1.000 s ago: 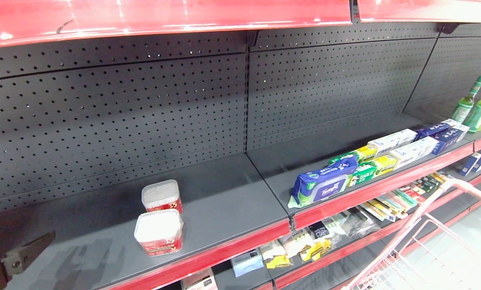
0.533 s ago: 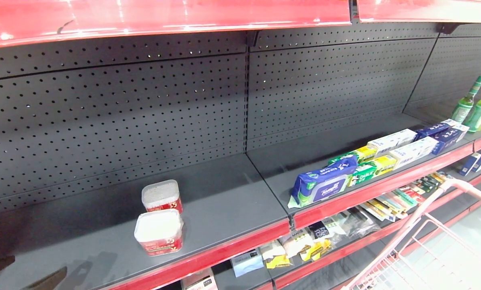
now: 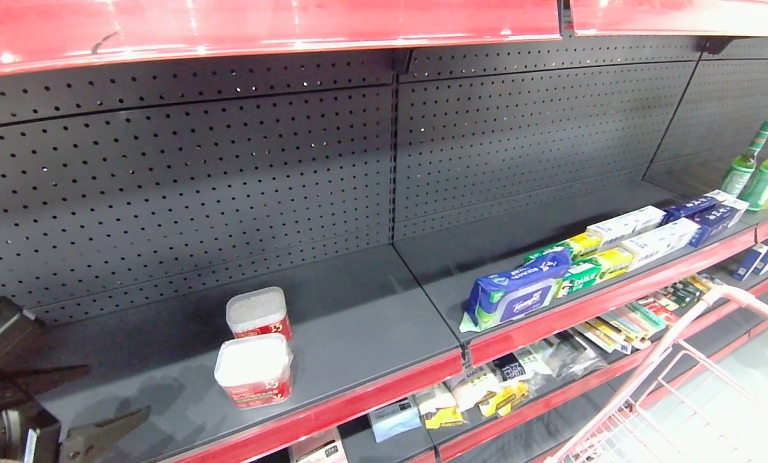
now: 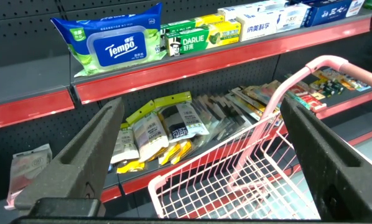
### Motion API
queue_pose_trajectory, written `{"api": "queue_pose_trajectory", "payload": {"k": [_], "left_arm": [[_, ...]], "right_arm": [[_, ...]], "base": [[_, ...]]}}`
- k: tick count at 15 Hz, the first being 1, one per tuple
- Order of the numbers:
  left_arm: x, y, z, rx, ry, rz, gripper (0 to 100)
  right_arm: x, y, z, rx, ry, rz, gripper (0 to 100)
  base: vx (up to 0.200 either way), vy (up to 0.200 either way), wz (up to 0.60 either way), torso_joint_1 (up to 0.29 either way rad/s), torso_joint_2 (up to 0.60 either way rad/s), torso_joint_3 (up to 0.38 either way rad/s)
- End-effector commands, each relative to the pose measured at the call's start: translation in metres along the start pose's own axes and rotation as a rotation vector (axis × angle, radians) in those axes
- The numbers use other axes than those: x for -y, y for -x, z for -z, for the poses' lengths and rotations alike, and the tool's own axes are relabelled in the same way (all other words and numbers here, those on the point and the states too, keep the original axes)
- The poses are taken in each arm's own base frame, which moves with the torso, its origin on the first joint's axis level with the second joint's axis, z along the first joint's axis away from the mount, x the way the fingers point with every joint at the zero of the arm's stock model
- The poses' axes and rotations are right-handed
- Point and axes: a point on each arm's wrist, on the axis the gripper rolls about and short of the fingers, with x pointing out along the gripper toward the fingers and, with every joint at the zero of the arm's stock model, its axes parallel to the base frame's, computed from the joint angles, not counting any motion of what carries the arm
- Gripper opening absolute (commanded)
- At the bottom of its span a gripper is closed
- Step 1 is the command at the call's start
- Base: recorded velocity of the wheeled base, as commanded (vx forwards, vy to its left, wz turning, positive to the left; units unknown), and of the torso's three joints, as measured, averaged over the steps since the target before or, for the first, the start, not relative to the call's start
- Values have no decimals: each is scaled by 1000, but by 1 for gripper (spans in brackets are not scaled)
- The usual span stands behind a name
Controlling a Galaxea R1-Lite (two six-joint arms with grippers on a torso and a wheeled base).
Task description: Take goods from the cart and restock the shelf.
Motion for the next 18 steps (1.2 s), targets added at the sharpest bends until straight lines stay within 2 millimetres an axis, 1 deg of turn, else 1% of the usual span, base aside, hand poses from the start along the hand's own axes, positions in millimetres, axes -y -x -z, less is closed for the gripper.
{"api": "queue_pose_trajectory", "payload": {"k": [1, 2, 3, 5, 7, 9, 11, 12, 13, 18], "left_arm": [[-12, -39, -26, -41, -82, 163, 100], [-10, -51, -43, -30, -186, 236, 100], [-4, -51, -48, -45, -212, 298, 100], [6, -35, -45, -41, -301, 323, 100], [18, -21, -40, 3, -342, 368, 100], [25, -21, -33, 10, -379, 414, 100], [24, -23, -32, 7, -401, 420, 100], [18, -42, -34, -33, -451, 441, 100], [15, -49, -39, -42, -449, 448, 100], [5, -73, -51, -56, -442, 459, 100]], "right_arm": [[0, 0, 0, -1, 1, 0, 100], [0, 0, 0, -1, 1, 0, 100], [0, 0, 0, -1, 1, 0, 100], [0, 0, 0, -1, 1, 0, 100], [0, 0, 0, -1, 1, 0, 100], [0, 0, 0, -1, 1, 0, 100], [0, 0, 0, -1, 1, 0, 100], [0, 0, 0, -1, 1, 0, 100], [0, 0, 0, -1, 1, 0, 100], [0, 0, 0, -1, 1, 0, 100]], "base": [[0, 0, 0, 0, 0, 0], [0, 0, 0, 0, 0, 0], [0, 0, 0, 0, 0, 0], [0, 0, 0, 0, 0, 0], [0, 0, 0, 0, 0, 0], [0, 0, 0, 0, 0, 0], [0, 0, 0, 0, 0, 0], [0, 0, 0, 0, 0, 0], [0, 0, 0, 0, 0, 0], [0, 0, 0, 0, 0, 0]]}}
